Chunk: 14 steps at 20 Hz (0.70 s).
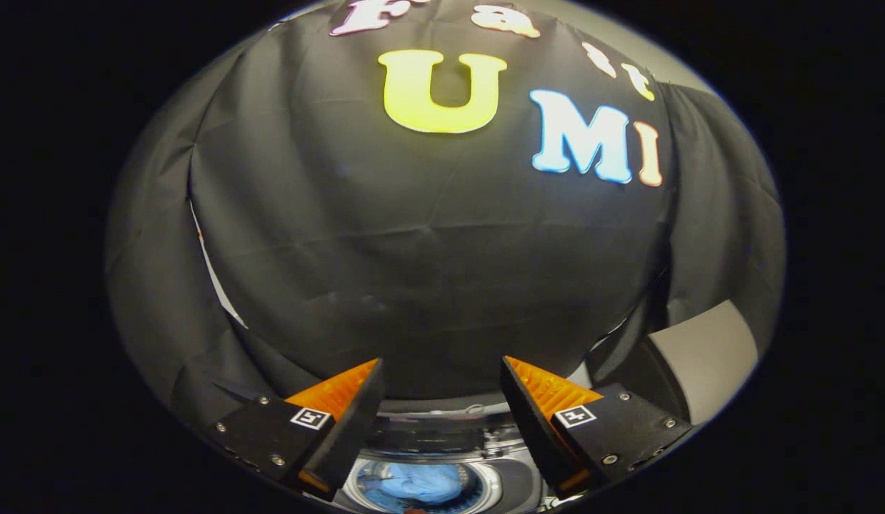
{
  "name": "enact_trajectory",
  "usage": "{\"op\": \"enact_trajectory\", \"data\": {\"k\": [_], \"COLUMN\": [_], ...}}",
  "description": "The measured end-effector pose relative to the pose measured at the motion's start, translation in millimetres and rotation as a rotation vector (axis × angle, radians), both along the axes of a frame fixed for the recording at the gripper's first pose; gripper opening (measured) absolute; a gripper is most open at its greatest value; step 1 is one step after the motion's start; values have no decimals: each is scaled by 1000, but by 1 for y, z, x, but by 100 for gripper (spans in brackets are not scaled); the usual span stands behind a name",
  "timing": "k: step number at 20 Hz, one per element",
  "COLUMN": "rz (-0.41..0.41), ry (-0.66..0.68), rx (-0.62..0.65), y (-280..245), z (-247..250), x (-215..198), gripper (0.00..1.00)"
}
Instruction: Put the clothes into the washing machine and then close the washing machine lid.
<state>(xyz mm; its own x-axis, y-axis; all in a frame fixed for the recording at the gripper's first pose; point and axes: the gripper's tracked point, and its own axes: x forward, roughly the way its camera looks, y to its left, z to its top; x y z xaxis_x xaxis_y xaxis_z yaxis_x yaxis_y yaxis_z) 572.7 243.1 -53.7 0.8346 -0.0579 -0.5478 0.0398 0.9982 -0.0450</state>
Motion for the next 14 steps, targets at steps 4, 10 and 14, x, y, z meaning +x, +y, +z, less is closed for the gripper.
{"op": "enact_trajectory", "data": {"k": [4,10,14], "rz": [6,18,27], "ry": [57,-23,-76], "rx": [14,16,14], "y": [3,6,6], "z": [-17,-10,-9], "x": [3,-15,-40], "gripper": [98,97,97]}}
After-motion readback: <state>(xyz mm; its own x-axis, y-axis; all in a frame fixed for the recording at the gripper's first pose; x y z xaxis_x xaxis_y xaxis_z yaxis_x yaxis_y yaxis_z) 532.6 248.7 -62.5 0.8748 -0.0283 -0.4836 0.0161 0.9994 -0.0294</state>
